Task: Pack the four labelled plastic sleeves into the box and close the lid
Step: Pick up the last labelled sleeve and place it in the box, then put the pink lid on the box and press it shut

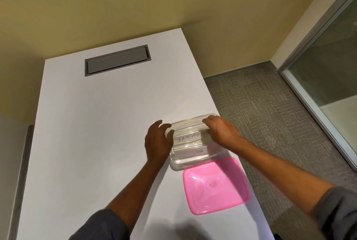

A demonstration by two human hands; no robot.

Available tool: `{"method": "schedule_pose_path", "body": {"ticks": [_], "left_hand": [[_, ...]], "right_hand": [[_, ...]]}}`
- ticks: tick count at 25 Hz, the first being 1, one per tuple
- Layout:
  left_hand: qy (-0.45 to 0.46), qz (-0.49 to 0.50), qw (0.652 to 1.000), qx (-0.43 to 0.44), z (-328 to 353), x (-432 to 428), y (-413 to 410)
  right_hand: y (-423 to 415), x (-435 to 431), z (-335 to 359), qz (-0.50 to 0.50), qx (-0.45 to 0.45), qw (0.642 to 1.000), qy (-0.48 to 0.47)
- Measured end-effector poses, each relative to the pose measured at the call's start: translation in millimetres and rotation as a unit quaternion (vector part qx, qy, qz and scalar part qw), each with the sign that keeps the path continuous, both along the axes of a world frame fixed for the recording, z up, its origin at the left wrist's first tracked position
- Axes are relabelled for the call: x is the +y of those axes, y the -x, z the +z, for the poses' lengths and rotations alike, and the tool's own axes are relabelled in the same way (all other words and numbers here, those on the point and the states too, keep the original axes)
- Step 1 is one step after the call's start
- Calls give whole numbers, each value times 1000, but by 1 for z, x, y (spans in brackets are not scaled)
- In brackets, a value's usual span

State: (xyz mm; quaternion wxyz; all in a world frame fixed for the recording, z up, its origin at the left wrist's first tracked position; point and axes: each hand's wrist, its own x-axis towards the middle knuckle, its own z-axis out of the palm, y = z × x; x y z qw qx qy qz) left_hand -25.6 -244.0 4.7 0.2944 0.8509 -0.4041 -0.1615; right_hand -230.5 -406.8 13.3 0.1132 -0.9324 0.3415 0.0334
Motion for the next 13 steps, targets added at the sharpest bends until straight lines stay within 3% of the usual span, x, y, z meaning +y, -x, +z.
{"method": "schedule_pose_path", "body": {"ticks": [3, 7, 10, 13], "left_hand": [[82, 143, 982, 90, 4, 26, 10], [6, 312, 914, 260, -8, 77, 31], [-61, 297, 864, 402, -23, 109, 61], [-129, 222, 848, 463, -29, 125, 91]], "right_hand": [[33, 7, 15, -108, -140, 983, -48], [89, 34, 13, -277, -191, 935, -112], [127, 65, -13, -365, -133, 902, -189], [153, 96, -37, -413, -69, 874, -249]]}}
